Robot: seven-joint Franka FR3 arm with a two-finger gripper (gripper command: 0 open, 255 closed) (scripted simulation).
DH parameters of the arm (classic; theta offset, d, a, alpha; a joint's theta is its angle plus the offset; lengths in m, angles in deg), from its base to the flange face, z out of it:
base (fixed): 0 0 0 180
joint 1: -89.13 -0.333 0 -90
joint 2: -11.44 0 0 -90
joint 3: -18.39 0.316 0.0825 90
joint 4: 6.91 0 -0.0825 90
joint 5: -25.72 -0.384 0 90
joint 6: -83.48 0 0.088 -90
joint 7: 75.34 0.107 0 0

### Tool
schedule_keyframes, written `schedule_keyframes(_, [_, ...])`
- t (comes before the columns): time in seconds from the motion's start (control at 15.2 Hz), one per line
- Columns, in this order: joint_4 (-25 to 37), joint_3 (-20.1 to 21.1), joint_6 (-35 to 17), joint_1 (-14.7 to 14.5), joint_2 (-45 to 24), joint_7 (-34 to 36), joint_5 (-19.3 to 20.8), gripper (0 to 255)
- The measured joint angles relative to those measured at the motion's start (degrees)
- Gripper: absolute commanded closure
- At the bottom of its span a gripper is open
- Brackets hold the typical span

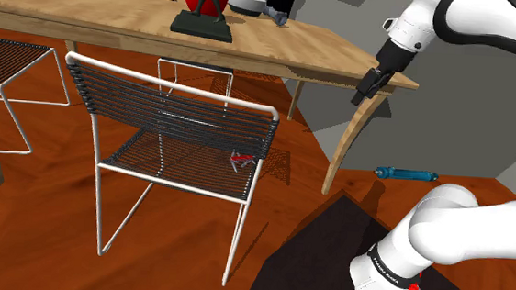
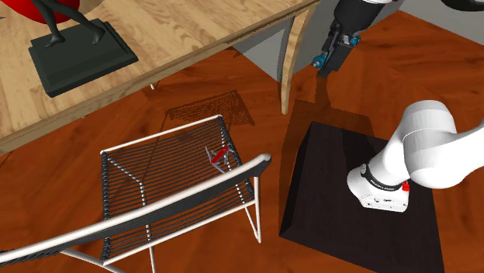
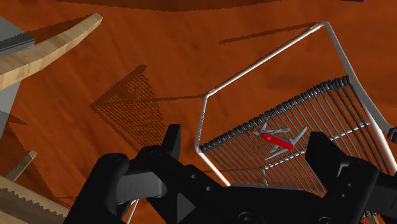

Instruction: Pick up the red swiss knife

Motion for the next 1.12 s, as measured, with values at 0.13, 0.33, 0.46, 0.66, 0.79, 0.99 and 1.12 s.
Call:
schedule_keyframes(0.13, [-0.38,0.33,-0.74,-0.02,-0.52,0.62,-0.22,0])
schedule_keyframes(0.33, [-1.92,1.89,-4.67,-0.04,-3.75,3.73,-1.24,0])
schedule_keyframes(0.46, [-2.66,3.2,-7.49,-0.12,-6.38,6.22,-2.05,0])
schedule_keyframes(0.66, [-3.29,5.34,-11.51,-0.28,-10.61,10.17,-3.19,0])
schedule_keyframes(0.79, [-3.16,6.43,-14.62,-0.22,-14.4,12.45,-3.68,0])
schedule_keyframes(0.99, [-2.74,8.11,-18.86,-0.19,-19.87,16.03,-4.31,0])
schedule_keyframes(1.12, [-1.76,9.33,-21.29,-0.21,-23.8,18.61,-4.59,0])
